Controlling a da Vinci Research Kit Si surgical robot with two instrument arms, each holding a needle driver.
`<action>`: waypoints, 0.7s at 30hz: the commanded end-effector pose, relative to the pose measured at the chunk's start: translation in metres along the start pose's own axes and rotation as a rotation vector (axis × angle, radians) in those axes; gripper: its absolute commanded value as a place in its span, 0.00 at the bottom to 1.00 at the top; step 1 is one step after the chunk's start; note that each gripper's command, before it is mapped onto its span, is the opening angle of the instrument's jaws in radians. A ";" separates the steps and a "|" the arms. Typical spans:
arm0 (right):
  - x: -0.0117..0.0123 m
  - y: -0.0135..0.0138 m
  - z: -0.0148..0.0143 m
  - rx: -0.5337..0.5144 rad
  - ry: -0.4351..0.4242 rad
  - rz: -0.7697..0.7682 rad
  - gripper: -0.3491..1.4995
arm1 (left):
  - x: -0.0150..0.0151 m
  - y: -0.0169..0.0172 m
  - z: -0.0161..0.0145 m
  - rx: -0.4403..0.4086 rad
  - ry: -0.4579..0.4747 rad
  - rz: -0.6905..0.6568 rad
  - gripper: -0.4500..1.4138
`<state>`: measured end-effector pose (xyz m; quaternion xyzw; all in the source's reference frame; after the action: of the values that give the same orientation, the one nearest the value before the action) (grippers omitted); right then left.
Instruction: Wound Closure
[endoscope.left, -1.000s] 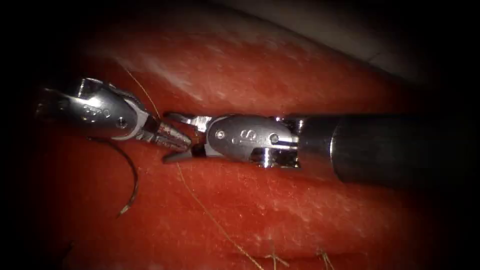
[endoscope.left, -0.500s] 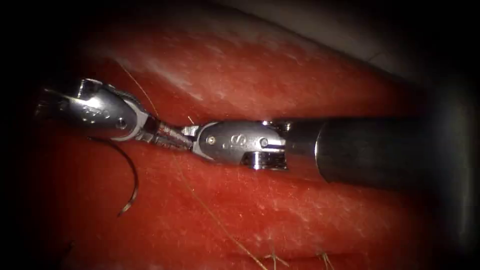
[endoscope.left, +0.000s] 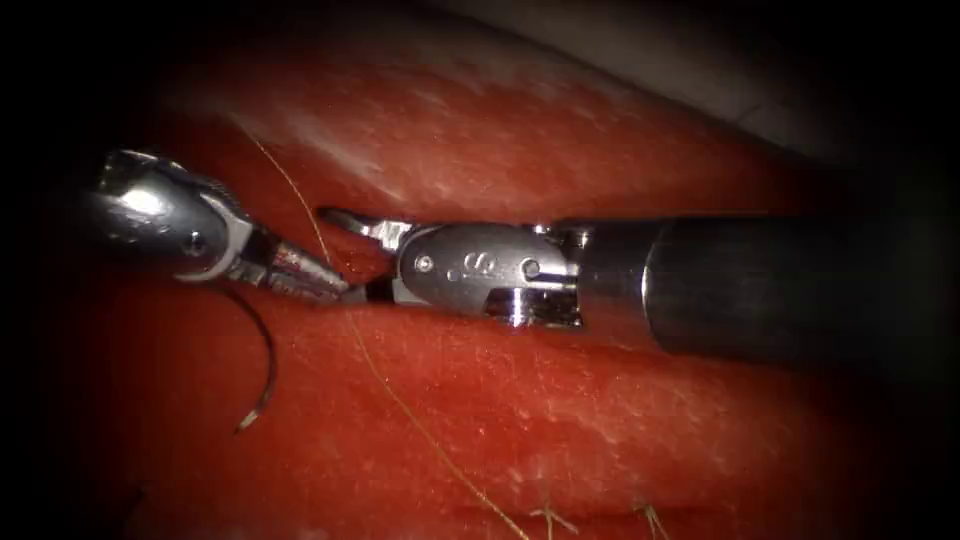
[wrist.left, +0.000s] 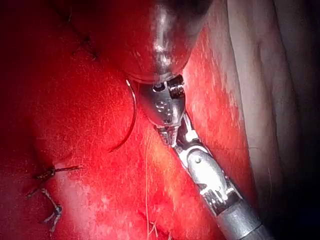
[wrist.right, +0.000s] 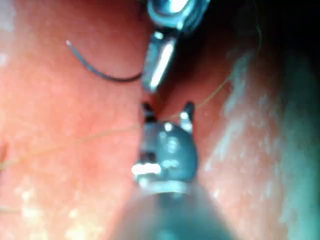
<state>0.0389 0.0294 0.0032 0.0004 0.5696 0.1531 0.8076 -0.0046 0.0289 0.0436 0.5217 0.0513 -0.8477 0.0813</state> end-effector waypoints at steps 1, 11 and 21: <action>0.0008 0.0006 -0.0007 0.000 0.019 0.007 0.99 | -0.0004 0.0004 0.0002 0.002 -0.001 0.000 0.05; 0.0025 0.0034 -0.0091 -0.023 0.046 0.047 0.99 | -0.0022 0.0039 -0.0058 0.018 -0.009 -0.029 0.05; 0.0018 0.0035 -0.0112 -0.066 0.035 0.054 0.99 | -0.0066 0.0080 -0.0059 -0.061 -0.106 -0.355 0.33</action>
<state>0.0274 0.0310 -0.0022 -0.0127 0.5765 0.1946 0.7935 0.0064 0.0224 0.0468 0.4246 0.2028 -0.8795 -0.0706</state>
